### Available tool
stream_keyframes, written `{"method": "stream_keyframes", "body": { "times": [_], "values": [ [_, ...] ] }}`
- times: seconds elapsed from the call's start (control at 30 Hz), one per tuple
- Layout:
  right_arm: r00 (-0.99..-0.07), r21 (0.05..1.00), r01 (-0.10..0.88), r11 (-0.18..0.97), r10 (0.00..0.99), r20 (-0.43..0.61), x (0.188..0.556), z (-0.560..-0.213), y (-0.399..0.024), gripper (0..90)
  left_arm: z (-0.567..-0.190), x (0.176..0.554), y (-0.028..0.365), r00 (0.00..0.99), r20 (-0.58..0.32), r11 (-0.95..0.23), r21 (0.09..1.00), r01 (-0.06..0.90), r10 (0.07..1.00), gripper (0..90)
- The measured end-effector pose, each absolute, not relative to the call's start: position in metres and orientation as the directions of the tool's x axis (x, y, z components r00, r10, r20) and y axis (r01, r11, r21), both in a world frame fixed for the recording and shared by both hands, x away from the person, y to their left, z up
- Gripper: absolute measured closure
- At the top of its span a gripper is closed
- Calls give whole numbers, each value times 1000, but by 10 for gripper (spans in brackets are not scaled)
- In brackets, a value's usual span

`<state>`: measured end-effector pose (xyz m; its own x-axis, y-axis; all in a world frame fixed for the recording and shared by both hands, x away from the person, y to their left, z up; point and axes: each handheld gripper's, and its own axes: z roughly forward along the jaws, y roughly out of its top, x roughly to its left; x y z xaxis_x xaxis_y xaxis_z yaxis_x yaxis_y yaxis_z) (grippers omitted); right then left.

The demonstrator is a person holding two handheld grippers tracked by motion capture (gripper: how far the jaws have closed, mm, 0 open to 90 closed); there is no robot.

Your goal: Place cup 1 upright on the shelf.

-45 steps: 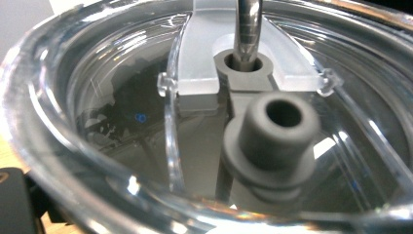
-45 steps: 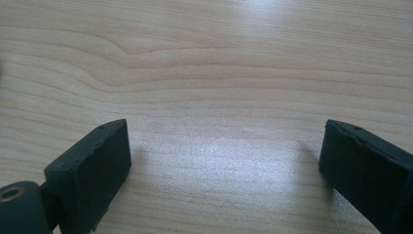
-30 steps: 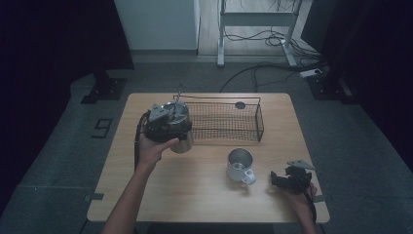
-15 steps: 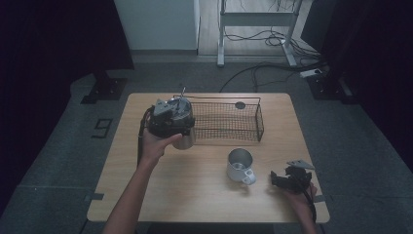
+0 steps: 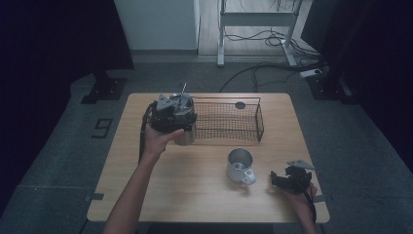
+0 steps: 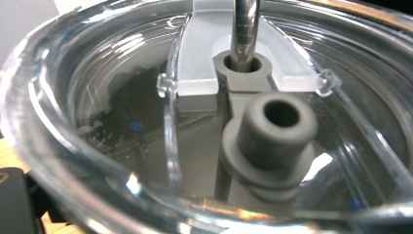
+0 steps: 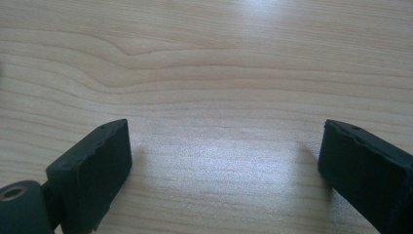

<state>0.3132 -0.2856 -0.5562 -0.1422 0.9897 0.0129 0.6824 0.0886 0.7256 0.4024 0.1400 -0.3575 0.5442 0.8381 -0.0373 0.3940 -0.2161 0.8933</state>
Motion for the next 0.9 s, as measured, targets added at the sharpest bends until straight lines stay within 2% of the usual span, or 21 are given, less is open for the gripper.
{"method": "stream_keyframes", "body": {
  "times": [0.9],
  "values": [
    [-142,728,680,89,990,12,313,-556,-286,56,-355,430,121,554,-43,-219,891,398,831,39]
  ]
}}
